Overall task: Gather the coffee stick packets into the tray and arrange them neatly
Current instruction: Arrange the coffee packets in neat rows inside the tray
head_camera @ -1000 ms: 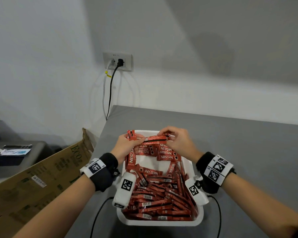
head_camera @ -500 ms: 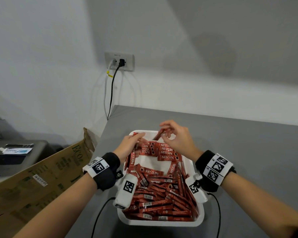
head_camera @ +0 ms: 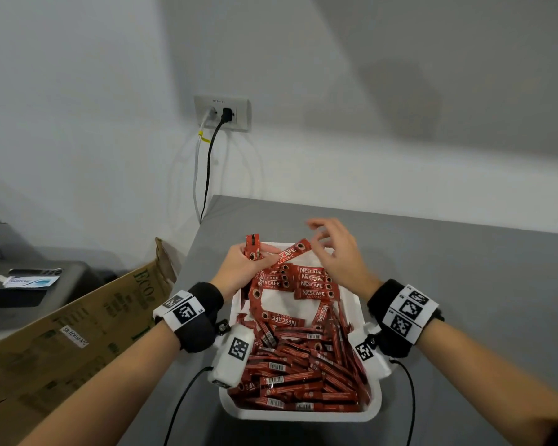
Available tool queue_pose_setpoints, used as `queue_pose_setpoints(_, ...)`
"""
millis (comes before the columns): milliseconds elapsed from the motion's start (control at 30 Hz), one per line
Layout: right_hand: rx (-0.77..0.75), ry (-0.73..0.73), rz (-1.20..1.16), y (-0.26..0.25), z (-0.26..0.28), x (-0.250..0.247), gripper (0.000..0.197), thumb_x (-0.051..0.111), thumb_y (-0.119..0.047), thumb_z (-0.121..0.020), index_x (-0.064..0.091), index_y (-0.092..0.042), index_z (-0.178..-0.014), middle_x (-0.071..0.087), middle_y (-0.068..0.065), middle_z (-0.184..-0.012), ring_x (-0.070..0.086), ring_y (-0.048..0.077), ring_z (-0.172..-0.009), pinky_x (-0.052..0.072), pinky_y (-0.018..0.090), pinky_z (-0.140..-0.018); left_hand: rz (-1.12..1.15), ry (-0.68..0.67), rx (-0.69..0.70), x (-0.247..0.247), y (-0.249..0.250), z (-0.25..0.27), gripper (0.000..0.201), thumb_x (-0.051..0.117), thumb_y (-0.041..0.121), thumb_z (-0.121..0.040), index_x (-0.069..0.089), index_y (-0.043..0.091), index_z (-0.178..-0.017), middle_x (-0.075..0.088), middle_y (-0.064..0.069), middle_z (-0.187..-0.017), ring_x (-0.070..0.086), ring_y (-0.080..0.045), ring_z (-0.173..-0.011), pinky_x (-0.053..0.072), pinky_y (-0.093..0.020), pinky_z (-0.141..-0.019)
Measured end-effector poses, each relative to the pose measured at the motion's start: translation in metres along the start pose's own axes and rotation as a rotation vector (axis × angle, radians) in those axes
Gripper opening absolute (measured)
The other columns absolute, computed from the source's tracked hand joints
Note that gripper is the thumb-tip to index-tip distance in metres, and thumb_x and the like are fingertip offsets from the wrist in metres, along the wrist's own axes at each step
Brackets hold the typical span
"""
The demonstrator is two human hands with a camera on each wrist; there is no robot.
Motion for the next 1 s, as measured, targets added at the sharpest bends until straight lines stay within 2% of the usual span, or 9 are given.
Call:
queue_pose_setpoints(33,0.068,-0.04,-0.017,0.007,-0.002,0.002,0.032,0.051,-0.014,-0.096,0.051,-0.013,-0.128,0.049,-0.004,-0.119,0.056,0.001,-0.088,0.05,0.016,-0.078,-0.033,-0.012,0.03,0.002,0.003,0.001,0.009,0.067,0.008,-0.082,0.068,0.009,-0.091,0.071,-0.004,-0.085,0.069,-0.009,-0.071,0.055,-0.018,-0.066)
queue_pose_setpoints(100,0.181,-0.157,-0.105,0.016,-0.002,0.013,0.037,0.048,-0.022,-0.098,0.045,-0.016,-0.134,0.05,-0.003,-0.12,0.062,0.01,-0.087,0.055,0.023,-0.077,-0.073,-0.015,0.082,0.005,0.009,0.002,0.006,0.068,0.007,-0.081,0.068,0.008,-0.088,0.071,0.0,-0.081,0.068,-0.006,-0.069,0.053,-0.016,-0.064)
queue_pose_setpoints(200,0.229,-0.227,-0.197,0.015,0.002,0.026,0.028,0.053,-0.02,-0.096,0.053,-0.017,-0.124,0.057,-0.003,-0.101,0.065,0.016,-0.08,0.058,0.032,-0.073,-0.098,-0.013,0.116,0.009,0.011,0.001,0.007,0.07,0.008,-0.079,0.068,0.008,-0.085,0.07,-0.002,-0.082,0.068,-0.007,-0.07,0.054,-0.017,-0.066)
queue_pose_setpoints(267,0.149,-0.241,-0.105,0.009,0.001,0.028,0.015,0.057,-0.018,-0.093,0.065,-0.019,-0.106,0.062,-0.008,-0.094,0.061,0.003,-0.081,0.052,0.023,-0.076,-0.137,-0.016,0.137,0.01,0.012,0.0,0.006,0.071,0.008,-0.079,0.067,0.011,-0.083,0.069,-0.001,-0.08,0.067,-0.005,-0.07,0.053,-0.017,-0.066)
queue_pose_setpoints(367,0.143,-0.372,-0.077,0.008,0.004,0.038,0.008,0.067,-0.016,-0.087,0.072,-0.019,-0.092,0.067,-0.01,-0.08,0.057,-0.005,-0.07,0.043,0.01,-0.068,-0.2,0.048,0.129,-0.002,0.007,-0.003,0.008,0.073,0.012,-0.078,0.066,0.013,-0.08,0.068,-0.004,-0.08,0.066,-0.008,-0.07,0.053,-0.02,-0.066)
queue_pose_setpoints(500,0.164,-0.536,0.117,0.022,0.011,0.063,0.012,0.075,-0.012,-0.079,0.075,-0.009,-0.09,0.073,-0.001,-0.086,0.059,-0.008,-0.063,0.043,0.003,-0.065,-0.242,0.341,0.119,-0.036,0.002,0.0,0.011,0.069,0.016,-0.082,0.063,0.007,-0.08,0.065,-0.004,-0.074,0.062,-0.011,-0.067,0.05,-0.02,-0.064)
queue_pose_setpoints(600,0.21,-0.552,0.23,0.036,0.011,0.081,0.012,0.073,-0.01,-0.08,0.074,-0.006,-0.091,0.073,0.008,-0.092,0.065,0.005,-0.074,0.049,0.009,-0.071,-0.23,0.477,0.11,-0.056,0.004,0.0,0.016,0.065,0.013,-0.085,0.058,0.017,-0.071,0.063,0.0,-0.072,0.06,-0.015,-0.071,0.048,-0.027,-0.072)
queue_pose_setpoints(800,0.181,-0.646,0.407,0.039,-0.003,0.125,0.015,0.071,-0.007,-0.08,0.074,-0.005,-0.094,0.072,0.011,-0.095,0.067,0.023,-0.087,0.053,0.029,-0.08,-0.196,0.488,0.114,-0.066,0.009,0.002,0.02,0.065,0.008,-0.084,0.056,0.019,-0.07,0.061,0.002,-0.072,0.058,-0.011,-0.067,0.046,-0.021,-0.066)
queue_pose_setpoints(1000,0.187,-0.696,0.45,0.044,-0.007,0.143,0.015,0.069,-0.004,-0.08,0.074,-0.002,-0.095,0.072,0.014,-0.097,0.067,0.025,-0.089,0.053,0.029,-0.078,-0.185,0.478,0.074,-0.07,-0.003,0.0,0.01,0.066,0.012,-0.084,0.06,0.013,-0.076,0.064,-0.002,-0.076,0.06,-0.015,-0.07,0.05,-0.024,-0.07)
Point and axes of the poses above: each hand's wrist, its own z-axis away from the middle knuckle, its own x-axis out of the palm, y = z × x, the point moved 10 cm from there along -z, towards the middle knuckle
